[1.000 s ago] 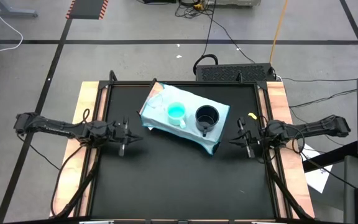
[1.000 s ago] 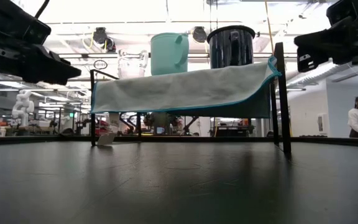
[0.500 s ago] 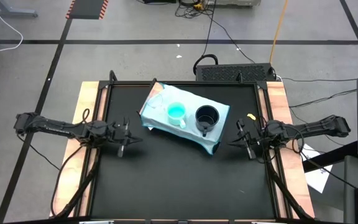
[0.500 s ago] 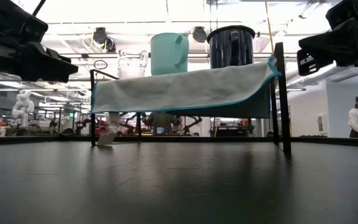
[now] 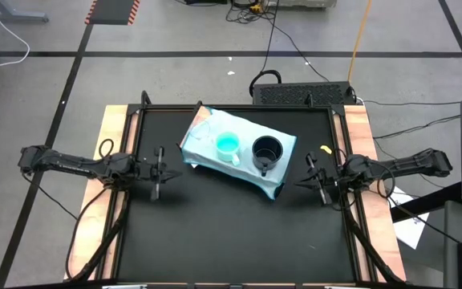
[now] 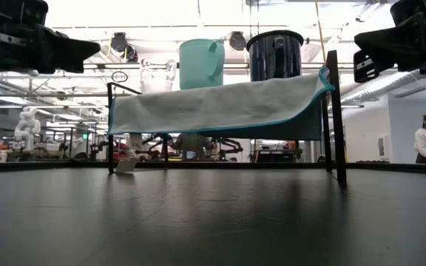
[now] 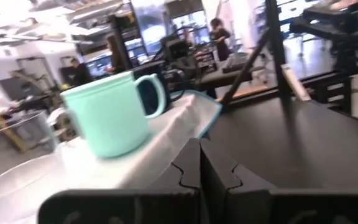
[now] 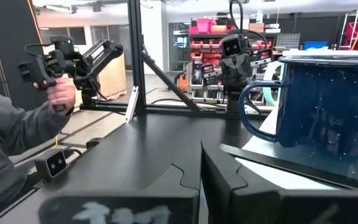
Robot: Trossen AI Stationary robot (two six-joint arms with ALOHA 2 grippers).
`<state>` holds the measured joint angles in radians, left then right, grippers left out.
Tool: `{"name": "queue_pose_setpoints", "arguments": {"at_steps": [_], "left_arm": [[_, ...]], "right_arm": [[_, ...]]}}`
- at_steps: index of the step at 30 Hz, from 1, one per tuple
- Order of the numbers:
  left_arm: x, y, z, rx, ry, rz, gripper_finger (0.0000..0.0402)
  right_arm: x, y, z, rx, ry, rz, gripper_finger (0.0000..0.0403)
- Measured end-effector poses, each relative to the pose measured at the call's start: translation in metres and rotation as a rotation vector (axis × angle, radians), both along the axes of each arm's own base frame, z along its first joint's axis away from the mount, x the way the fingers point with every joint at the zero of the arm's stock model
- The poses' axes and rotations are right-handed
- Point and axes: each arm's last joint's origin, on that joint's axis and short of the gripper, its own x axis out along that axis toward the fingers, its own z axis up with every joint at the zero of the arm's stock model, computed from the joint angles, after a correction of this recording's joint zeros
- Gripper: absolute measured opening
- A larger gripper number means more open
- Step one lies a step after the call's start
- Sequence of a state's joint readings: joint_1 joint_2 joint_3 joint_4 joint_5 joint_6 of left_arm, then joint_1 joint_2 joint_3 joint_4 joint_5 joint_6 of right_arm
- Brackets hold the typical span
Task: Stack small to large cups/mugs on shelf
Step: Return to Home Position
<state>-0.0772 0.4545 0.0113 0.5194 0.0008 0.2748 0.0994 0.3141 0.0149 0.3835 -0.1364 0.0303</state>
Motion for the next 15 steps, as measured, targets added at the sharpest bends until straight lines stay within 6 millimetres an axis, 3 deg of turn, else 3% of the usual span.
{"name": "queue_pose_setpoints", "arguments": {"at_steps": [10,15], "left_arm": [[-0.001,0.004,-0.002,-0.038,0.027,0.112,0.0],[-0.001,0.002,-0.01,-0.035,0.102,0.057,0.0]], "right_arm": [[0.001,-0.006,0.001,0.001,-0.009,-0.084,0.0],[0.001,-0.008,0.0,-0.006,-0.001,-0.094,0.0]]}}
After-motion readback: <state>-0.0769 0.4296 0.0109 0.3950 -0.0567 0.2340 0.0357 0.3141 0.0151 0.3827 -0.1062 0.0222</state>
